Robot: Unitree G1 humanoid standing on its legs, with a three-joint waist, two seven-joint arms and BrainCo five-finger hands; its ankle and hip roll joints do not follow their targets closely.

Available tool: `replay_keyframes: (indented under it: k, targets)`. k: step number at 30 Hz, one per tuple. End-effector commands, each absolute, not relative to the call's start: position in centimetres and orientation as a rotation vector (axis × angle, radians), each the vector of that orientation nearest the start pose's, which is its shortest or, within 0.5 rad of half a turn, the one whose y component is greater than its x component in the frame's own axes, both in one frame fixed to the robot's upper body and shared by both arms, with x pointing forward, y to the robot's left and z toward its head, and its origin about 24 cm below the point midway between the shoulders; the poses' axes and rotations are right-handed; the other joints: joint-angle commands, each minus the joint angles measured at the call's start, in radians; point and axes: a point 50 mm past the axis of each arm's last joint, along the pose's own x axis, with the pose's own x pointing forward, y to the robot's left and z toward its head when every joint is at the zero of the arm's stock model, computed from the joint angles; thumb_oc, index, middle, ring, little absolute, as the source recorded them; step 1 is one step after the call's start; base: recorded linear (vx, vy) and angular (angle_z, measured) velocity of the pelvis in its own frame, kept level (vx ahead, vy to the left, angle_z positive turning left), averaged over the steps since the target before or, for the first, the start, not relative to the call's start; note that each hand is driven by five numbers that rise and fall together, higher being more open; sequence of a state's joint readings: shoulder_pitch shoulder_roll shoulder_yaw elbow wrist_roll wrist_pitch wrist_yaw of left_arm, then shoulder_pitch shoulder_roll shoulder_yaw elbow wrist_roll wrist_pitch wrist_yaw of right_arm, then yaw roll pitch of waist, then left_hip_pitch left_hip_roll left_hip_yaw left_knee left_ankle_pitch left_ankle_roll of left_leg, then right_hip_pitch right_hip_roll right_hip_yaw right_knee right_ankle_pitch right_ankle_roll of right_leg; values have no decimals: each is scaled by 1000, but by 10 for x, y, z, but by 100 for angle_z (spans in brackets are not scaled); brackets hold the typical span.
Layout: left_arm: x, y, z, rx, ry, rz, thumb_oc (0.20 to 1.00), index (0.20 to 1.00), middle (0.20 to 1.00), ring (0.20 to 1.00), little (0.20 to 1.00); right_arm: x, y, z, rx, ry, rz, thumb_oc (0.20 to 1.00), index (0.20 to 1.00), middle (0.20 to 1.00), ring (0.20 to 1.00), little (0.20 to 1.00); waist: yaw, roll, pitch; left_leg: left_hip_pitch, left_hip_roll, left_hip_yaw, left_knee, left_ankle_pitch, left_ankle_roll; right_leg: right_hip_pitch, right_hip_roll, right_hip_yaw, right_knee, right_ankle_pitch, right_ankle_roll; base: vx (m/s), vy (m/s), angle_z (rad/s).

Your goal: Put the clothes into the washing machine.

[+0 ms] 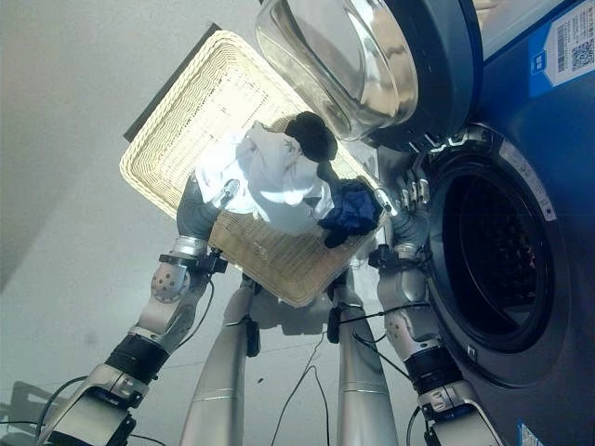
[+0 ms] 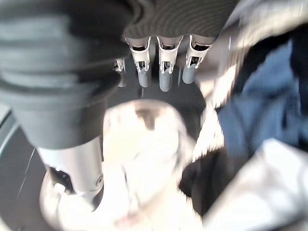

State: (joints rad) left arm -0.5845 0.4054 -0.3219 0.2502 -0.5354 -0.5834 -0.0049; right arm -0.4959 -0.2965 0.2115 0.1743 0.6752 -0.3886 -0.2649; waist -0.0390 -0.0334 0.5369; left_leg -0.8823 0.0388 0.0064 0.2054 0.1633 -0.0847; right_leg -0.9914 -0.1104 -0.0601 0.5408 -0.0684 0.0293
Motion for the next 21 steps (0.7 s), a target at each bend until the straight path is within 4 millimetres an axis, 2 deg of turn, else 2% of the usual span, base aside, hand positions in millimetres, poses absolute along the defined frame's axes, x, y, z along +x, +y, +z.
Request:
replay_keyframes:
  k: [1, 6, 10, 13, 21]
  targets:
    - [299, 124, 225, -213, -980, -455, 200, 200, 200, 200, 200, 308, -142, 182, 396, -622, 186, 1000, 1000, 1000, 1000, 1000, -5, 31, -17, -9, -78, -3, 91, -100, 12, 54, 41, -44, -229, 186, 100, 0, 0, 0]
    - [290, 116, 236, -245, -1009, -549, 200, 200, 200, 200, 200, 301, -123, 197, 296, -678, 329, 1000, 1000, 1000, 1000, 1000, 2, 32, -17, -3, -78, -4, 82, -93, 11, 62, 37, -52, -237, 187, 99, 0, 0, 0]
    - [284, 111, 241, -249, -1023, -595, 200, 200, 200, 200, 200, 298, -115, 206, 271, -700, 393, 1000, 1000, 1000, 1000, 1000, 7, 34, -17, 0, -79, -4, 76, -91, 12, 65, 37, -57, -240, 186, 99, 0, 0, 0]
    - [279, 105, 248, -253, -1054, -626, 200, 200, 200, 200, 200, 296, -101, 212, 265, -694, 488, 1000, 1000, 1000, 1000, 1000, 12, 35, -17, 1, -80, -4, 76, -89, 11, 68, 34, -60, -242, 185, 98, 0, 0, 0]
    - [271, 99, 259, -280, -1098, -601, 200, 200, 200, 200, 200, 291, -76, 214, 281, -637, 656, 1000, 1000, 1000, 1000, 1000, 23, 35, -17, 0, -81, -4, 73, -84, 10, 71, 32, -74, -243, 182, 93, 0, 0, 0]
